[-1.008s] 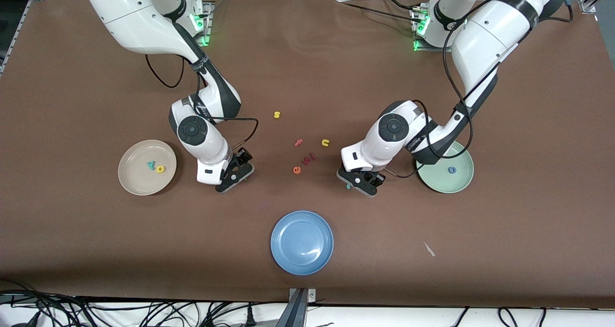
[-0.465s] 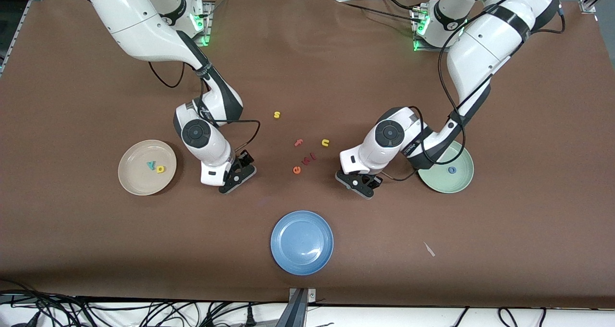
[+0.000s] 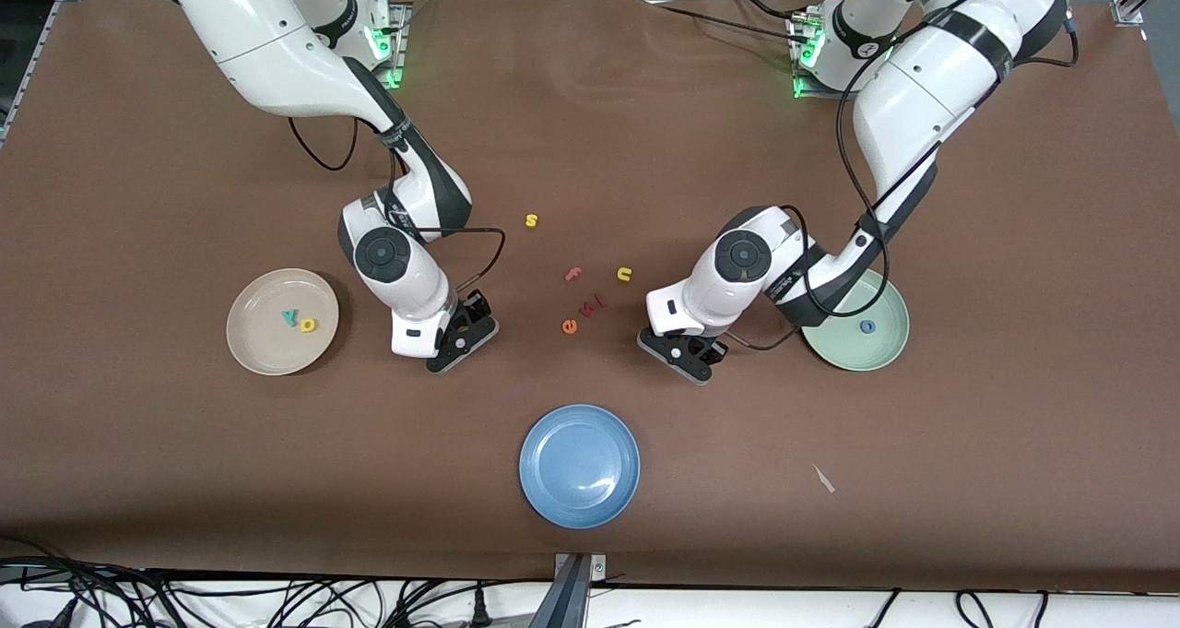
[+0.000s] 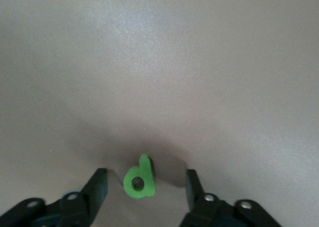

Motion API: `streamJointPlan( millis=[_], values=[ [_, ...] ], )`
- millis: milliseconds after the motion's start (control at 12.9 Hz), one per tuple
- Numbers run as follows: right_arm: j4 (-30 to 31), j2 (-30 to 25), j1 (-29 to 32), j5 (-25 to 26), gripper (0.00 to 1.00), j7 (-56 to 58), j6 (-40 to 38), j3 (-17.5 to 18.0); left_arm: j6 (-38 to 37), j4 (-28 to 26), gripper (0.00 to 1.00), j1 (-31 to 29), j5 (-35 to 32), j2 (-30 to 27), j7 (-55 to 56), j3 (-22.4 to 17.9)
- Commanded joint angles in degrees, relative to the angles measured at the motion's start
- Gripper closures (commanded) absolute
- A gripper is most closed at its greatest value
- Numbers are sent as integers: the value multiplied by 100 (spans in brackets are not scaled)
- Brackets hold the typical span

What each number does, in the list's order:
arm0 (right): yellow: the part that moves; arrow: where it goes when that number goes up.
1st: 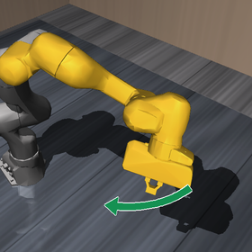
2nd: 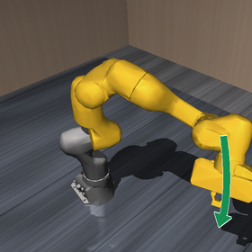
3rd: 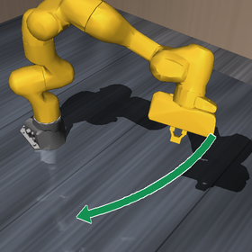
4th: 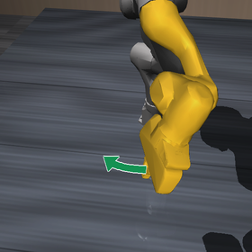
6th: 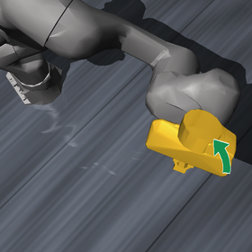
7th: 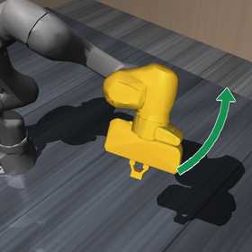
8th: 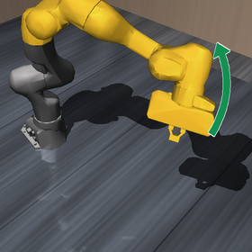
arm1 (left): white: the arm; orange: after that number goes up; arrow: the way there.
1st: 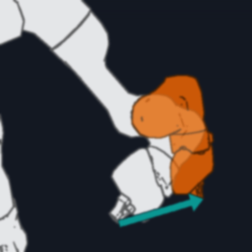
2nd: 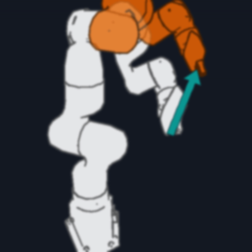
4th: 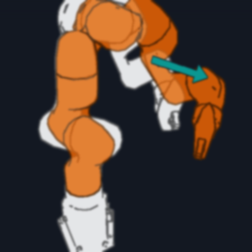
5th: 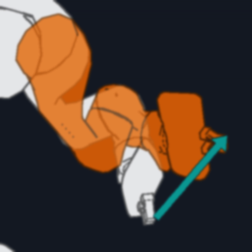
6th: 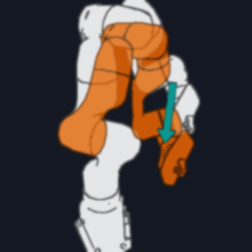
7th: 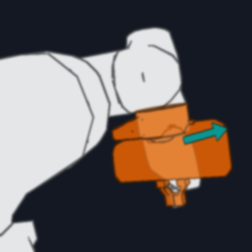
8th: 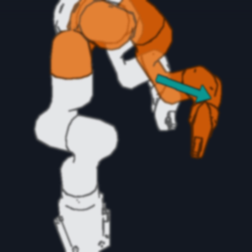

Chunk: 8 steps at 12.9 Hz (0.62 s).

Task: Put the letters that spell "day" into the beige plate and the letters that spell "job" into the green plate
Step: 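Carry the cyan l to the green plate while the right gripper carries green d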

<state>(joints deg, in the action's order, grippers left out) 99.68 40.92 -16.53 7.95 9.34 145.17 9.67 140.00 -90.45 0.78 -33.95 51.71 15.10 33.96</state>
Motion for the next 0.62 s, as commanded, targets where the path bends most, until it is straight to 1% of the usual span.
streamJointPlan(
  millis=[0,78,155,233,310,388,465,542],
  values=[
    [-151,127,-26,102,36,50,3,0,18,229,45,89,-200,155,-34,-30],
    [-151,135,-17,119,42,85,3,0,27,229,45,89,-191,181,-34,-30],
    [-151,135,-17,128,45,137,3,9,27,229,49,89,-200,182,-34,-30],
    [-159,135,-17,128,45,147,3,9,27,229,57,89,-208,190,-34,-30],
    [-168,170,-17,128,46,147,3,0,27,229,58,132,-209,199,-34,-39],
    [-177,179,-17,128,50,147,3,9,27,238,63,159,-200,199,-34,-91],
    [-195,179,-26,128,52,147,-6,0,27,238,74,185,-200,199,-34,-118],
    [-203,179,-17,128,56,155,-6,0,27,238,78,203,-208,199,-34,-118]
  ],
)
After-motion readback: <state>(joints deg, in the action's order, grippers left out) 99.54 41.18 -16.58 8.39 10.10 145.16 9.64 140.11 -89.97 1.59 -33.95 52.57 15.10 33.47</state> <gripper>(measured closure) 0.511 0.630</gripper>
